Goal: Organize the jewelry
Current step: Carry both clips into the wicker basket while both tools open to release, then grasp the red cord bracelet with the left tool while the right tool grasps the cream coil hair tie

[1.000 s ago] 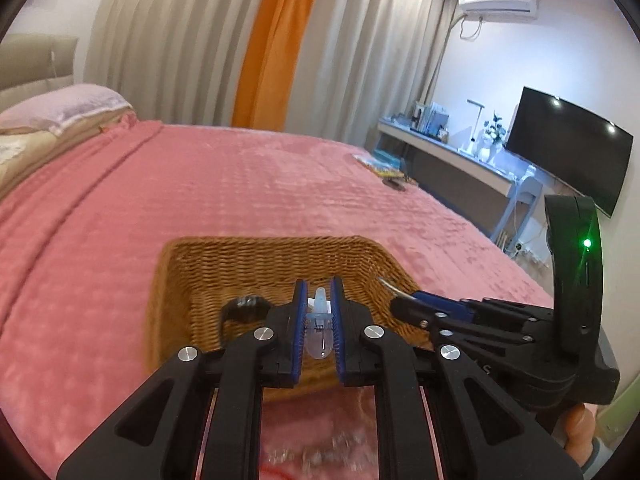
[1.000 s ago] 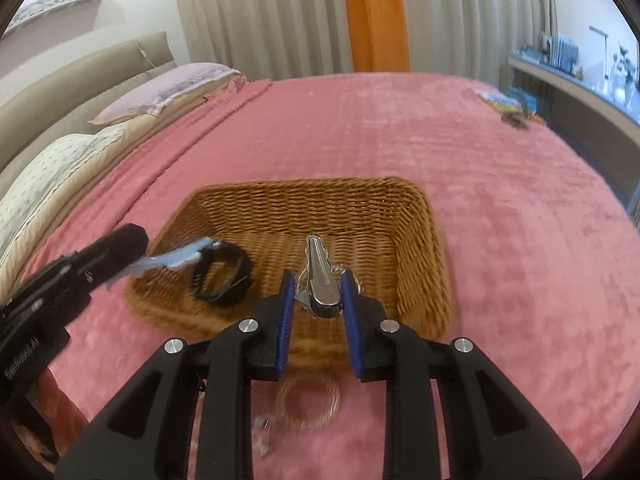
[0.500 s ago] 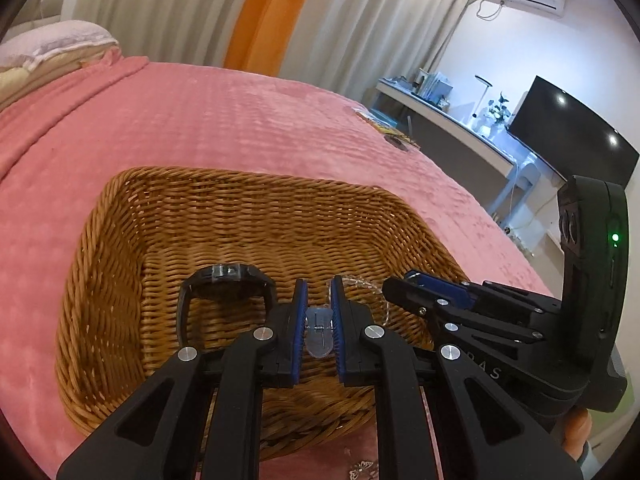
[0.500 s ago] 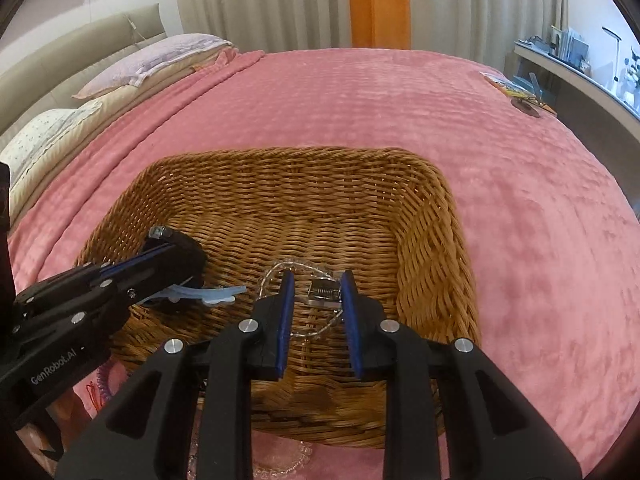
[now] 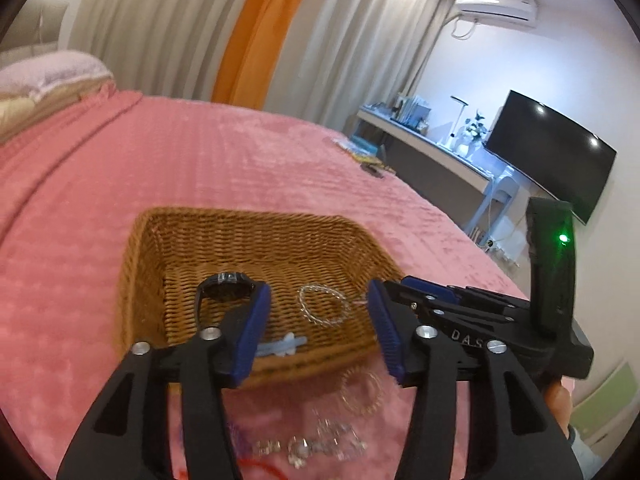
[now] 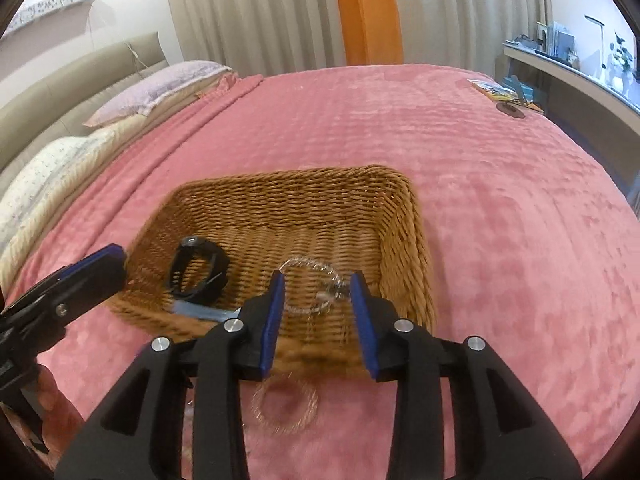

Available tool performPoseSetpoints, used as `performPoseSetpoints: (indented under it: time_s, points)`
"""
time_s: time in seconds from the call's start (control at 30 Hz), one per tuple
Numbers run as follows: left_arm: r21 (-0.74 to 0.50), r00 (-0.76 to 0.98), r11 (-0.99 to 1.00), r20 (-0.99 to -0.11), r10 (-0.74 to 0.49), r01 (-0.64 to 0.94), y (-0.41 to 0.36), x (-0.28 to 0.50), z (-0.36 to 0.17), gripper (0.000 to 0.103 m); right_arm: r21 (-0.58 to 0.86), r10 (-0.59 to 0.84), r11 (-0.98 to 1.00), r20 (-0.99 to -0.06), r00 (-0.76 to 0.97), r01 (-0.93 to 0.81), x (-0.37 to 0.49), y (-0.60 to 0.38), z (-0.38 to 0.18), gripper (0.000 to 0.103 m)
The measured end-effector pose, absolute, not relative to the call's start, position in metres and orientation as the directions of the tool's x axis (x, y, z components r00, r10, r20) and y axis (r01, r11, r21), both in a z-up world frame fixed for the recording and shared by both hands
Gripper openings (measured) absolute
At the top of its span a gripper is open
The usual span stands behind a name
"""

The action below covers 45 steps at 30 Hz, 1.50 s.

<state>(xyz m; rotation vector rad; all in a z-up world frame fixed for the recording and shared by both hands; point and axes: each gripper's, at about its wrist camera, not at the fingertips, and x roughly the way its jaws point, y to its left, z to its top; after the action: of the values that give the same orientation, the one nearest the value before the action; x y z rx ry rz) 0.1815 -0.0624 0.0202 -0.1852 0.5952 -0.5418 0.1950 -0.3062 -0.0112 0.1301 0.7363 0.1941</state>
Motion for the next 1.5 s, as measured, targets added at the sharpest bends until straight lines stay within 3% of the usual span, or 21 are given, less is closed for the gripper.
performPoseSetpoints:
  time_s: [0.07,0.13,0.37,0.7,1.2,1.27,1.5]
  points:
    - [-0.285,0.717,0.853,-0.463,-0.521,0.437,-0.060,0.159,0.030,0.068,0.185,0.219,0.974,-0.641,0.735,-0.128,0.178,-0.307,-0.006,0.048]
    - [-0.265,0.737,0.860,-0.442,-0.511,0.437,-0.056,0.136,0.035,0.075,0.183,0.223,0.974,-0.634,0.740,-0.137,0.162,-0.304,-0.004,0.048]
    - [-0.241,0.782,0.890,-0.425,-0.456,0.388,-0.032,0.085,0.036,0.075,0.153,0.228,0.974,-0.642,0.732,-0.169,0.111,-0.282,-0.018,0.048]
    - [-0.285,0.765,0.933,-0.544,-0.346,0.219,0.012,0.072,-0.015,0.074,0.167,0.253,0.967,-0.717,0.649,-0.192,0.076,-0.241,-0.065,0.048]
    - [-0.217,0.613,0.956,-0.735,-0.292,0.196,-0.022,0.120,-0.069,0.050,0.141,0.222,0.974,-0.755,0.617,-0.177,0.074,-0.229,-0.092,0.044]
    - [-0.213,0.602,0.958,-0.746,-0.285,0.190,-0.025,0.125,-0.072,0.042,0.123,0.209,0.976,-0.755,0.621,-0.179,0.073,-0.226,-0.093,0.044]
    - [-0.137,0.622,0.977,-0.754,-0.209,0.161,-0.034,0.127,-0.076,0.032,0.047,0.148,0.984,-0.761,0.632,-0.173,0.076,-0.212,-0.096,0.044]
